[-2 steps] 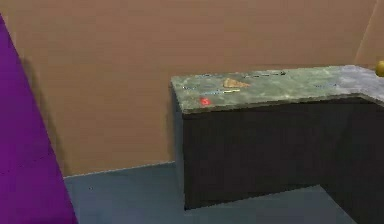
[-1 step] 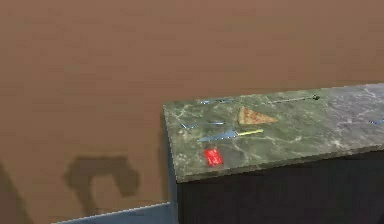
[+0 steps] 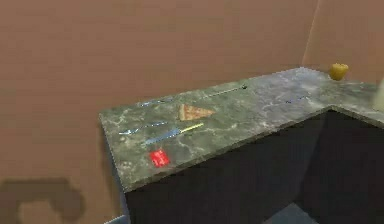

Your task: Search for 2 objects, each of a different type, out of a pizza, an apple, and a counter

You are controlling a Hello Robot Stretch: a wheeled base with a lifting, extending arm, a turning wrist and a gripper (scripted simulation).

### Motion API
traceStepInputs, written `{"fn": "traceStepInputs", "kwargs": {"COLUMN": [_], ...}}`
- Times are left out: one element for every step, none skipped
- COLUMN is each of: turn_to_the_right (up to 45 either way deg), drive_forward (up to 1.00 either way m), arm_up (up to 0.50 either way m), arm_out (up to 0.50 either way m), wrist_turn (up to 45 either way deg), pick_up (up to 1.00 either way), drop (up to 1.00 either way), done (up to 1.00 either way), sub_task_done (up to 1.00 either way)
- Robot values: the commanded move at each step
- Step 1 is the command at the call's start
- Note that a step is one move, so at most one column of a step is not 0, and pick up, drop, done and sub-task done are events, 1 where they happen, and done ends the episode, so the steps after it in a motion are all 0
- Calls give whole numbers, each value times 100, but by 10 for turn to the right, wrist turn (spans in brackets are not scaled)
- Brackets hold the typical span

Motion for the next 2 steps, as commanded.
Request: {"fn": "traceStepInputs", "kwargs": {"turn_to_the_right": [0, 450], "drive_forward": [0, 0], "arm_up": [0, 0], "arm_out": [0, 0], "wrist_turn": [0, 0], "pick_up": [0, 0], "drop": [0, 0], "done": [0, 0], "sub_task_done": [100, 0]}}
